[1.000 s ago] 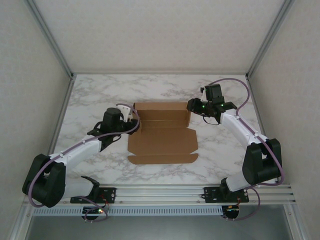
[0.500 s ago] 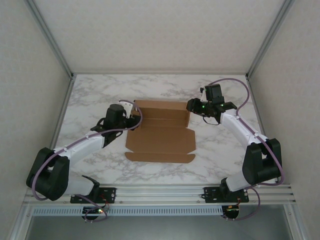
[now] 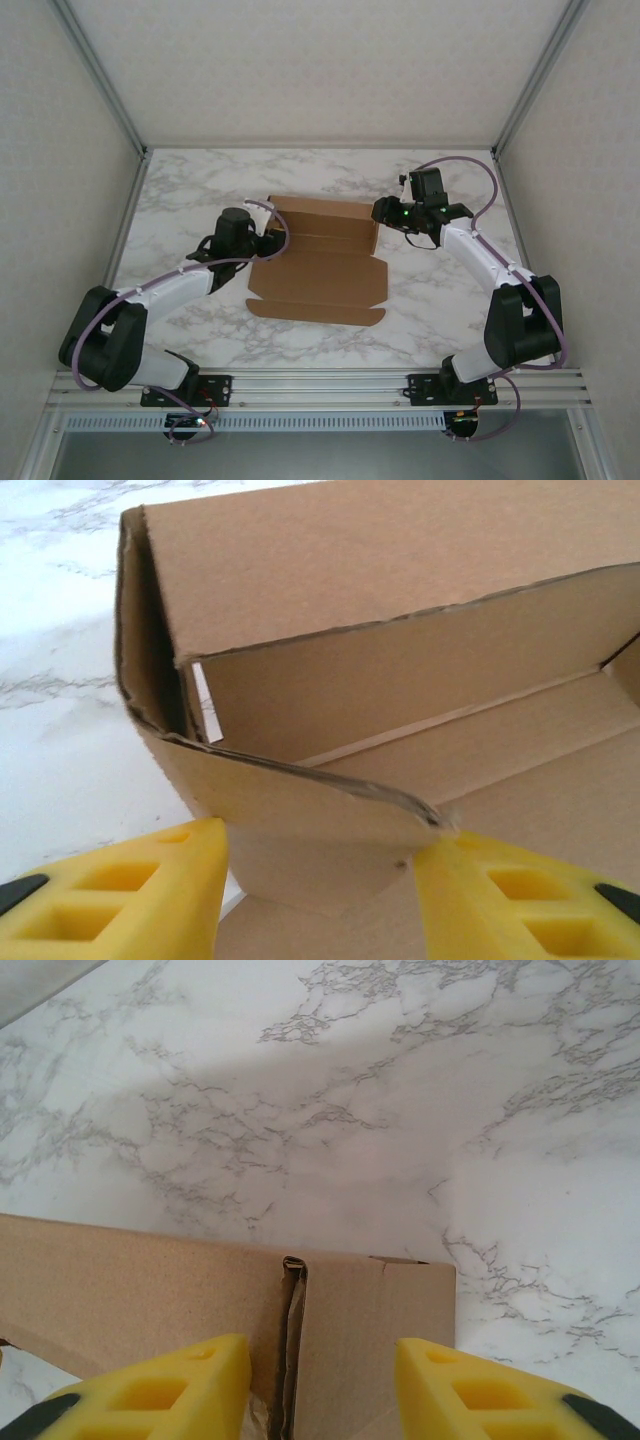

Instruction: Fold the paper box

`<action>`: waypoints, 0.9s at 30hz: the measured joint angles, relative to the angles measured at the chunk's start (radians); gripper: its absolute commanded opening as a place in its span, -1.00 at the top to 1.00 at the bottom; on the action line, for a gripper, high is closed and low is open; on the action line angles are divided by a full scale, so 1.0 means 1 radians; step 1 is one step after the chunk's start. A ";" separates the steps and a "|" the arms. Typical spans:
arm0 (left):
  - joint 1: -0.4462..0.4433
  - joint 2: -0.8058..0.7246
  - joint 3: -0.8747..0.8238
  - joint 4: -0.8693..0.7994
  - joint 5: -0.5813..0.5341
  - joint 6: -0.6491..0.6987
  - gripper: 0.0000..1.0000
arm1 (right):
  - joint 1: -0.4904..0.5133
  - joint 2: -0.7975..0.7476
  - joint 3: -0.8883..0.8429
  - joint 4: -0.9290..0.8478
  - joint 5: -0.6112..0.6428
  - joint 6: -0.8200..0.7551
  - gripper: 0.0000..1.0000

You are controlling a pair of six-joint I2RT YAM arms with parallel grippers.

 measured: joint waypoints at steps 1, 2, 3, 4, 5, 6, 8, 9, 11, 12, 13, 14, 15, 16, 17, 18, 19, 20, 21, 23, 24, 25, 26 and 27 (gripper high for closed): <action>0.000 -0.005 0.000 -0.001 0.002 -0.001 -0.04 | 0.000 0.001 0.000 0.000 0.000 -0.001 0.14; 0.000 -0.016 0.000 -0.005 0.003 -0.005 -0.04 | 0.000 0.001 0.000 0.000 0.000 -0.002 0.13; 0.000 -0.034 0.000 -0.010 0.003 -0.009 -0.05 | 0.000 0.001 0.001 -0.001 0.001 -0.003 0.13; 0.000 -0.061 0.000 -0.018 0.006 -0.017 -0.06 | 0.000 0.001 0.001 -0.001 0.004 -0.003 0.13; 0.000 -0.096 -0.001 -0.027 0.006 -0.025 -0.06 | 0.000 0.001 0.001 -0.002 0.005 -0.003 0.13; 0.000 -0.129 -0.003 -0.032 0.007 -0.030 -0.07 | 0.000 0.001 0.002 -0.003 0.008 -0.003 0.13; 0.000 -0.223 -0.013 -0.047 0.006 -0.043 -0.08 | 0.001 0.001 0.003 -0.004 0.012 -0.003 0.12; 0.000 -0.268 -0.017 -0.057 0.006 -0.049 -0.08 | 0.002 0.001 0.003 -0.004 0.014 -0.003 0.12; 0.000 -0.354 -0.027 -0.072 0.004 -0.054 -0.09 | 0.004 0.001 0.004 -0.005 0.017 -0.003 0.12; 0.000 -0.397 -0.035 -0.077 -0.003 -0.056 -0.08 | 0.004 0.002 0.005 -0.007 0.018 -0.003 0.13; 0.001 -0.437 -0.045 -0.080 -0.015 -0.057 -0.05 | 0.004 0.002 0.007 -0.008 0.018 -0.003 0.12; 0.006 -0.468 -0.054 -0.080 -0.030 -0.060 0.00 | 0.004 0.002 0.007 -0.008 0.019 -0.003 0.13; 0.015 -0.497 -0.065 -0.081 -0.047 -0.066 0.06 | 0.004 0.002 0.007 -0.009 0.018 -0.003 0.13; 0.033 -0.517 -0.075 -0.079 -0.064 -0.077 0.14 | 0.005 0.002 0.007 -0.009 0.018 -0.003 0.13; 0.055 -0.526 -0.082 -0.079 -0.079 -0.087 0.21 | 0.005 0.002 0.007 -0.010 0.019 -0.003 0.13; 0.089 -0.528 -0.089 -0.079 -0.091 -0.100 0.26 | 0.005 0.002 0.007 -0.011 0.018 -0.003 0.13; 0.124 -0.514 -0.092 -0.079 -0.104 -0.111 0.27 | 0.005 0.002 0.008 -0.011 0.018 -0.003 0.13; 0.148 -0.495 -0.092 -0.078 -0.119 -0.117 0.26 | 0.005 0.002 0.008 -0.012 0.018 -0.003 0.13; 0.170 -0.460 -0.092 -0.075 -0.134 -0.123 0.23 | 0.005 0.002 0.008 -0.012 0.018 -0.003 0.13; 0.185 -0.381 -0.092 -0.074 -0.149 -0.138 0.22 | 0.005 0.002 0.009 -0.013 0.018 -0.003 0.12; 0.186 -0.329 -0.092 -0.075 -0.155 -0.148 0.21 | 0.005 0.002 0.009 -0.013 0.018 -0.003 0.13; 0.186 -0.282 -0.092 -0.074 -0.157 -0.158 0.21 | 0.005 0.002 0.009 -0.014 0.018 -0.003 0.12; 0.186 -0.248 -0.092 -0.074 -0.156 -0.163 0.22 | 0.005 0.002 0.009 -0.015 0.018 -0.003 0.13; 0.186 -0.210 -0.092 -0.074 -0.155 -0.167 0.22 | 0.005 0.002 0.009 -0.015 0.018 -0.003 0.13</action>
